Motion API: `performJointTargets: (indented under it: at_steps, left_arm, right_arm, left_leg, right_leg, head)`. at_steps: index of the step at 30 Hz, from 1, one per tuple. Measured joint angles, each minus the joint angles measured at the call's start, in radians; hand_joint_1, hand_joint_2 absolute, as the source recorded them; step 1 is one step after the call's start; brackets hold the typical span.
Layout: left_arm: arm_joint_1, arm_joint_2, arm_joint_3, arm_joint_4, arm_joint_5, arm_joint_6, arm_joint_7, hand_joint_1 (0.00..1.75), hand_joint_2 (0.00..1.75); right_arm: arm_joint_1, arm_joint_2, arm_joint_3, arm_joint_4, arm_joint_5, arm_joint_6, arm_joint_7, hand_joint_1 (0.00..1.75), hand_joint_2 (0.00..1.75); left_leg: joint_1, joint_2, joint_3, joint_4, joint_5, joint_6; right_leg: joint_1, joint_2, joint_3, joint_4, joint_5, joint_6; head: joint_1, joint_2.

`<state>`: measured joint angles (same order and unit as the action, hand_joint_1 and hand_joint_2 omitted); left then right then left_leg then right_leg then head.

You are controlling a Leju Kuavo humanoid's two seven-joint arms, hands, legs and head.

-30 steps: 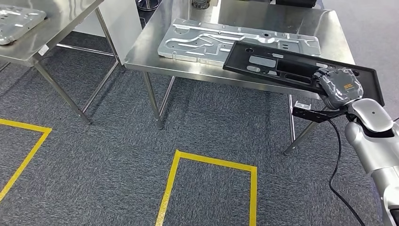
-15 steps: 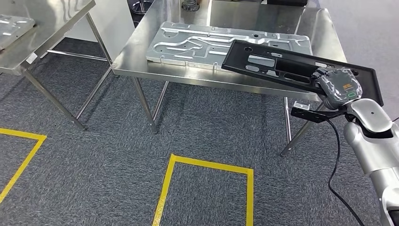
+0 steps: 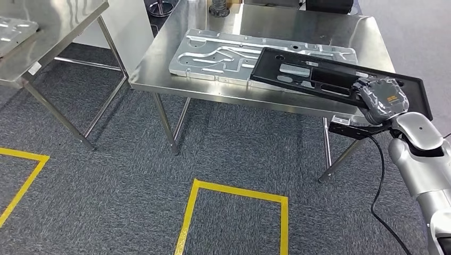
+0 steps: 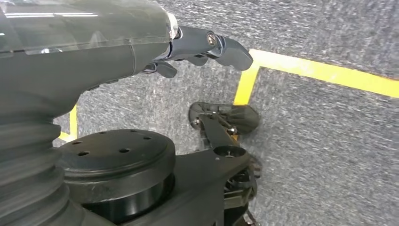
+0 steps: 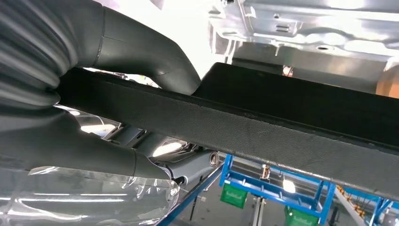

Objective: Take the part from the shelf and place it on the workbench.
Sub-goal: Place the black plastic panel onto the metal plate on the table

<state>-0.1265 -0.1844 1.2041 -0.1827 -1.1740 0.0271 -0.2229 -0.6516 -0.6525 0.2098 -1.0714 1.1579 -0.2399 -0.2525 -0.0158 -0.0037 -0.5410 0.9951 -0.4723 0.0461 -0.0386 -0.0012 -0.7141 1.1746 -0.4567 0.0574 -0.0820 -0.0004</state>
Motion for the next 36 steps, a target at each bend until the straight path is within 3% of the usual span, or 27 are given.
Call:
performJointTargets:
  at_steps: [1, 2, 3, 5, 7, 9, 11, 12, 13, 14, 16, 17, 18, 21, 23, 24, 26, 28, 29, 30, 31, 32, 33, 34, 36]
  left_arm:
    - [-0.001, 0.000, 0.000, 0.000, -0.001, 0.000, 0.000, 0.00, 1.75]
    - [-0.001, 0.001, 0.000, 0.000, -0.001, 0.000, 0.000, 0.00, 1.75]
    - [-0.001, 0.001, -0.001, 0.000, -0.002, 0.000, 0.001, 0.00, 1.75]
    - [-0.001, 0.001, -0.001, 0.000, -0.003, 0.000, 0.001, 0.00, 1.75]
    - [-0.003, 0.001, -0.002, 0.000, -0.005, 0.000, 0.001, 0.00, 1.75]
    - [-0.004, 0.001, -0.002, 0.000, -0.006, -0.001, 0.001, 0.00, 1.75]
    - [-0.003, 0.001, -0.002, 0.000, -0.005, -0.002, 0.001, 0.00, 1.75]
    - [-0.001, 0.001, -0.002, 0.000, -0.005, -0.002, 0.001, 0.00, 1.75]
    - [0.001, 0.001, -0.002, 0.000, -0.005, -0.002, 0.001, 0.00, 1.75]
    - [0.003, 0.001, -0.002, 0.000, -0.004, -0.002, 0.001, 0.00, 1.75]
    - [0.005, 0.003, -0.002, 0.000, -0.003, -0.001, -0.001, 0.00, 1.75]
    - [0.006, 0.004, -0.002, 0.000, -0.002, -0.001, -0.002, 0.00, 1.75]
    - [0.006, 0.006, -0.002, 0.000, -0.002, -0.001, -0.003, 0.00, 1.75]
    - [0.004, 0.007, -0.002, 0.000, -0.001, -0.001, -0.004, 0.00, 1.75]
    - [0.004, 0.006, -0.002, 0.000, -0.002, -0.002, -0.005, 0.00, 1.75]
    - [0.003, 0.006, -0.002, 0.000, -0.002, -0.002, -0.006, 0.00, 1.75]
    - [0.002, 0.006, -0.002, 0.000, -0.002, -0.003, -0.006, 0.00, 1.75]
    - [0.004, 0.006, -0.002, 0.000, -0.002, -0.003, -0.006, 0.00, 1.75]
    - [0.005, 0.006, -0.002, 0.000, -0.002, -0.003, -0.006, 0.00, 1.75]
    - [0.006, 0.006, -0.002, 0.000, -0.001, -0.003, -0.006, 0.00, 1.75]
    - [0.006, 0.006, -0.002, 0.000, -0.001, -0.003, -0.006, 0.00, 1.75]
    - [0.006, 0.006, -0.002, 0.000, 0.000, -0.003, -0.006, 0.00, 1.75]
    - [0.005, 0.006, -0.002, 0.000, 0.001, -0.003, -0.006, 0.00, 1.75]
    - [0.005, 0.007, -0.002, 0.000, 0.003, -0.003, -0.007, 0.00, 1.75]
    - [0.005, 0.006, -0.002, 0.000, 0.008, -0.003, -0.009, 0.00, 1.75]
  right_arm:
    - [0.000, -0.001, -0.003, 0.000, -0.003, 0.000, -0.002, 1.75, 1.75]
    - [-0.001, -0.003, -0.007, 0.001, -0.006, 0.000, -0.004, 1.75, 1.75]
    - [0.000, -0.005, -0.010, 0.001, -0.009, 0.000, -0.005, 1.75, 1.75]
    - [0.001, -0.007, -0.015, 0.000, -0.010, 0.000, -0.006, 1.75, 1.75]
    - [0.003, -0.009, -0.018, -0.002, -0.009, 0.000, -0.007, 1.75, 1.75]
    - [0.002, -0.010, -0.021, -0.005, -0.009, 0.000, -0.007, 1.75, 1.75]
    - [0.004, -0.010, -0.021, -0.006, -0.010, 0.001, -0.008, 1.75, 1.75]
    - [0.006, -0.010, -0.021, -0.006, -0.011, 0.001, -0.009, 1.75, 1.75]
    - [0.007, -0.010, -0.021, -0.006, -0.012, 0.001, -0.010, 1.75, 1.75]
    - [0.008, -0.010, -0.021, -0.006, -0.013, 0.001, -0.012, 1.75, 1.75]
    - [0.008, -0.009, -0.021, -0.006, -0.013, 0.001, -0.015, 1.75, 1.75]
    - [0.008, -0.007, -0.021, -0.005, -0.013, 0.001, -0.015, 1.75, 1.75]
    - [0.009, -0.004, -0.020, -0.003, -0.013, 0.000, -0.015, 1.75, 1.75]
    - [0.014, 0.000, -0.019, -0.001, -0.009, -0.001, -0.016, 1.75, 1.75]
    - [0.013, 0.000, -0.020, -0.001, -0.007, -0.003, -0.015, 1.75, 1.75]
    - [0.011, 0.000, -0.020, -0.001, -0.006, -0.004, -0.014, 1.75, 1.75]
    - [0.010, 0.001, -0.020, 0.001, -0.006, -0.005, -0.014, 1.75, 1.75]
    - [0.013, 0.002, -0.020, 0.003, -0.006, -0.005, -0.014, 1.75, 1.75]
    - [0.015, 0.002, -0.019, 0.003, -0.006, -0.005, -0.014, 1.75, 1.75]
    - [0.015, 0.003, -0.019, 0.004, -0.006, -0.005, -0.014, 1.75, 1.75]
    - [0.016, 0.003, -0.019, 0.004, -0.006, -0.005, -0.014, 1.75, 1.75]
    - [0.015, 0.004, -0.019, 0.006, -0.006, -0.005, -0.014, 1.75, 1.75]
    - [0.014, 0.006, -0.018, 0.007, -0.005, -0.005, -0.014, 1.75, 1.75]
    - [0.013, 0.009, -0.017, 0.009, -0.004, -0.005, -0.015, 1.75, 1.75]
    - [0.007, 0.012, -0.016, 0.010, 0.000, -0.004, -0.019, 1.75, 1.75]
  left_leg:
    - [0.000, 0.000, 0.007, 0.006, -0.013, -0.006]
    - [-0.001, -0.001, 0.012, 0.011, -0.025, -0.013]
    - [-0.002, -0.001, 0.014, 0.015, -0.034, -0.019]
    - [-0.002, 0.002, 0.019, 0.015, -0.046, -0.028]
    - [0.001, 0.007, 0.021, 0.029, -0.061, -0.038]
    - [0.005, 0.008, -0.023, 0.124, -0.092, -0.047]
    - [0.007, 0.008, -0.121, 0.276, -0.125, -0.048]
    - [0.007, 0.007, -0.165, 0.327, -0.125, -0.046]
    - [0.005, 0.007, -0.193, 0.341, -0.104, -0.042]
    - [0.003, 0.006, -0.200, 0.311, -0.062, -0.036]
    - [-0.009, 0.002, -0.168, 0.169, 0.048, -0.018]
    - [-0.014, -0.001, -0.145, 0.104, 0.082, -0.008]
    - [-0.019, -0.003, -0.127, 0.059, 0.097, 0.000]
    - [-0.019, -0.002, -0.092, 0.001, 0.089, 0.011]
    - [-0.014, -0.003, -0.058, -0.032, 0.089, 0.014]
    - [-0.012, -0.004, -0.042, -0.043, 0.087, 0.014]
    - [-0.012, -0.005, -0.018, -0.049, 0.071, 0.014]
    - [-0.011, -0.005, 0.008, -0.048, 0.049, 0.010]
    - [-0.009, -0.005, 0.022, -0.046, 0.037, 0.007]
    - [-0.007, -0.005, 0.037, -0.043, 0.023, 0.003]
    - [-0.006, -0.005, 0.049, -0.039, 0.009, -0.003]
    - [-0.005, -0.005, 0.060, -0.033, -0.006, -0.009]
    - [-0.005, -0.004, 0.067, -0.029, -0.021, -0.016]
    - [-0.005, -0.002, 0.073, -0.025, -0.032, -0.022]
    - [-0.004, 0.001, 0.081, -0.018, -0.043, -0.033]
  right_leg:
    - [0.000, -0.005, 0.026, -0.062, 0.031, 0.004]
    - [0.000, -0.009, 0.047, -0.108, 0.047, 0.001]
    - [0.003, -0.011, 0.057, -0.131, 0.046, -0.005]
    - [0.008, -0.007, 0.062, -0.134, 0.030, -0.027]
    - [0.009, -0.001, 0.073, -0.135, 0.018, -0.041]
    - [0.010, 0.001, 0.095, -0.138, 0.002, -0.053]
    - [0.015, 0.003, 0.118, -0.138, -0.017, -0.059]
    - [0.017, 0.005, 0.130, -0.138, -0.027, -0.060]
    - [0.019, 0.006, 0.143, -0.138, -0.037, -0.060]
    - [0.020, 0.008, 0.158, -0.138, -0.048, -0.060]
    - [0.019, 0.011, 0.187, -0.142, -0.069, -0.059]
    - [0.018, 0.013, 0.198, -0.147, -0.077, -0.055]
    - [0.016, 0.015, 0.206, -0.155, -0.081, -0.050]
    - [0.013, 0.017, 0.221, -0.167, -0.067, -0.032]
    - [0.014, 0.013, 0.205, -0.125, -0.059, -0.026]
    - [0.013, 0.011, 0.178, -0.079, -0.066, -0.024]
    - [0.012, 0.009, 0.096, 0.036, -0.105, -0.018]
    - [0.007, 0.008, 0.031, 0.087, -0.140, -0.009]
    - [0.003, 0.007, 0.022, 0.064, -0.129, -0.004]
    - [-0.002, 0.005, 0.028, 0.011, -0.091, 0.002]
    - [-0.007, -0.001, 0.042, -0.056, -0.031, 0.010]
    - [-0.010, -0.008, 0.056, -0.113, 0.014, 0.010]
    - [-0.008, -0.015, 0.067, -0.150, 0.046, 0.004]
    - [-0.006, -0.019, 0.072, -0.165, 0.060, -0.005]
    - [-0.001, -0.016, 0.078, -0.161, 0.052, -0.028]
  head:
    - [0.000, 0.000]
    - [0.000, 0.000]
    - [0.000, 0.000]
    - [-0.001, 0.000]
    - [-0.001, 0.000]
    - [-0.001, 0.000]
    - [-0.001, 0.000]
    - [-0.001, 0.000]
    - [-0.001, 0.000]
    - [-0.001, 0.000]
    - [-0.001, 0.000]
    - [-0.001, 0.000]
    - [-0.001, 0.000]
    - [-0.001, 0.000]
    - [0.000, 0.000]
    - [0.000, 0.000]
    - [0.000, 0.000]
    - [0.000, 0.000]
    - [0.000, 0.000]
    - [0.000, 0.000]
    - [0.000, 0.000]
    - [0.000, 0.000]
    - [0.000, 0.000]
    - [0.000, 0.000]
    - [-0.001, 0.000]
